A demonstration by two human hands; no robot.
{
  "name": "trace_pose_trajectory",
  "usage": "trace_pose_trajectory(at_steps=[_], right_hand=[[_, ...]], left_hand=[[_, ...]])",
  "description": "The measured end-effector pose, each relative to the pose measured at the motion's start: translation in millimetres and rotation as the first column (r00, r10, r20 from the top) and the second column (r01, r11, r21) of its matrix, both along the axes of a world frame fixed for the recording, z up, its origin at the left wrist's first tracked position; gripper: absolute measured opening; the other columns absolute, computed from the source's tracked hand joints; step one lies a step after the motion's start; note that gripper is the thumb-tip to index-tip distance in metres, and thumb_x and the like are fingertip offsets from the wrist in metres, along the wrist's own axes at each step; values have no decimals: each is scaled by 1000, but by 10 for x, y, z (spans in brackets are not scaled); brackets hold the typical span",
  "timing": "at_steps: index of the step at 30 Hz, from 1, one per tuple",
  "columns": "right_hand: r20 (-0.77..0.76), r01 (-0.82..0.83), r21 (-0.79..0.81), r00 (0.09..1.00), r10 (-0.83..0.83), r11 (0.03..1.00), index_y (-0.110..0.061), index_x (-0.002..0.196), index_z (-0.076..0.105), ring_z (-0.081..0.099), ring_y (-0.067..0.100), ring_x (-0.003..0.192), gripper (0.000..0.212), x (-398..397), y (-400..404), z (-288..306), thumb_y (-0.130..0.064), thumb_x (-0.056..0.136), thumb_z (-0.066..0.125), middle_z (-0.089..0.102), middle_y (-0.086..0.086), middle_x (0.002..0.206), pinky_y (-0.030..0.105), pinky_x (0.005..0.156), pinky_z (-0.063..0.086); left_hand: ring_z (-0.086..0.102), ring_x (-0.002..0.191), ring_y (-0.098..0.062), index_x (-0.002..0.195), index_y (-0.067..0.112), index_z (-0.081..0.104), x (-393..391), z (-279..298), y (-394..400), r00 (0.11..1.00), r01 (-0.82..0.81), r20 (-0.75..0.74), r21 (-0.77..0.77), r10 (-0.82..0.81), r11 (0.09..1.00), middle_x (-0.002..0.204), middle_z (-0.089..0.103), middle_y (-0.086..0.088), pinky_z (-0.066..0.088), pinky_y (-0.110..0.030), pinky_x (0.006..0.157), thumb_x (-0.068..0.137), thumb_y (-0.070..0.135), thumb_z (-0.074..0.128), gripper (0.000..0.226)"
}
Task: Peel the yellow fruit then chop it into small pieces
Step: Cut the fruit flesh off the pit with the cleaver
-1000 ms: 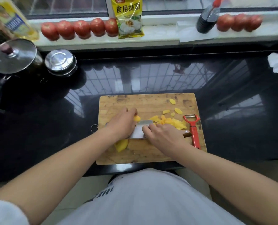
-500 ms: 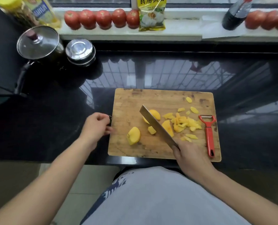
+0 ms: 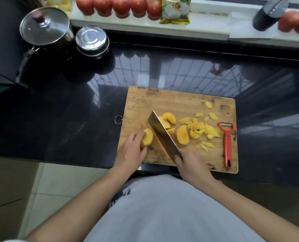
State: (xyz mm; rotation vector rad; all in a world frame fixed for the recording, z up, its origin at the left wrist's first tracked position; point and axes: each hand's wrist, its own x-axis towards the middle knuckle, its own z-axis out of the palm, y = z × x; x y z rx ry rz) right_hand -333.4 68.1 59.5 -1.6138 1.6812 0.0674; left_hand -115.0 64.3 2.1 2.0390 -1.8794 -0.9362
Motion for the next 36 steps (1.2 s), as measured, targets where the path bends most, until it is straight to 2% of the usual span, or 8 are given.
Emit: trace_pose_trajectory(at_steps=[4, 6, 10, 15, 22, 27, 32, 36], right_hand=[[24, 16, 31, 1000, -17, 999, -19, 105, 69, 64, 19, 79, 21, -5, -6, 2, -24, 104, 48, 70, 3, 92, 43, 75, 60], [35, 22, 41, 999, -24, 999, -20, 111, 68, 65, 18, 83, 21, -8, -14, 23, -25, 104, 48, 71, 2, 98, 43, 78, 60], [35, 12, 4, 999, -12, 1000, -23, 110, 66, 63, 14, 79, 19, -37, -51, 66, -26, 106, 48, 69, -1, 94, 38, 73, 59], [-25, -72, -24, 997, 71, 997, -20, 107, 67, 60, 16, 74, 21, 15, -90, 44, -28, 104, 48, 65, -1, 85, 39, 69, 58], [-56, -191, -109, 981, 186, 976, -21, 110, 60, 57, 29, 71, 19, -55, -54, 207, -23, 102, 43, 63, 6, 79, 47, 65, 52], [-122, -320, -152, 945, 303, 935, -21, 110, 58, 58, 33, 73, 18, -109, 20, 317, -22, 101, 43, 64, 6, 84, 46, 62, 49], [-301, -495, -220, 854, 424, 841, -16, 87, 60, 37, 26, 51, 6, -102, 62, 250, -15, 87, 66, 58, 2, 68, 29, 42, 9], [-339, -556, -214, 813, 473, 803, -15, 72, 56, 23, 20, 44, 26, -154, 61, 206, -10, 69, 82, 52, -1, 56, 24, 47, -7]], left_hand=[[60, 101, -22, 135, 25, 58, 2, 9, -19, 996, -55, -67, -22, 53, 998, 124, 58, 2, 54, -40, 83, 94, 35, 65, 43], [60, 96, -18, 123, 27, 66, -25, 80, -78, 953, -214, -204, 68, 224, 974, 110, 65, 4, 52, -37, 81, 98, 35, 59, 28], [58, 64, -22, 95, 12, 67, -69, 166, -184, 671, -406, -356, 557, 650, 724, 75, 66, -9, 49, -37, 68, 96, 36, 44, 33], [57, 58, -20, 94, 6, 65, -107, 274, -162, 542, -300, -307, 799, 783, 521, 71, 65, -11, 48, -30, 57, 105, 40, 46, 41], [65, 65, -23, 105, -1, 65, -72, 272, -153, 474, -266, -358, 813, 805, 518, 83, 71, -16, 57, -31, 63, 102, 23, 50, 28], [77, 89, -26, 116, -1, 69, -160, 254, -78, 394, -181, -429, 831, 813, 526, 101, 79, -17, 61, -28, 71, 105, 21, 49, 31], [78, 93, -30, 118, 2, 70, -292, 277, -85, 357, -192, -471, 808, 807, 557, 105, 78, -20, 63, -31, 73, 106, 23, 49, 32], [78, 96, -31, 120, 4, 70, -314, 254, -114, 367, -190, -484, 797, 795, 573, 105, 78, -21, 64, -36, 81, 107, 26, 46, 35]])
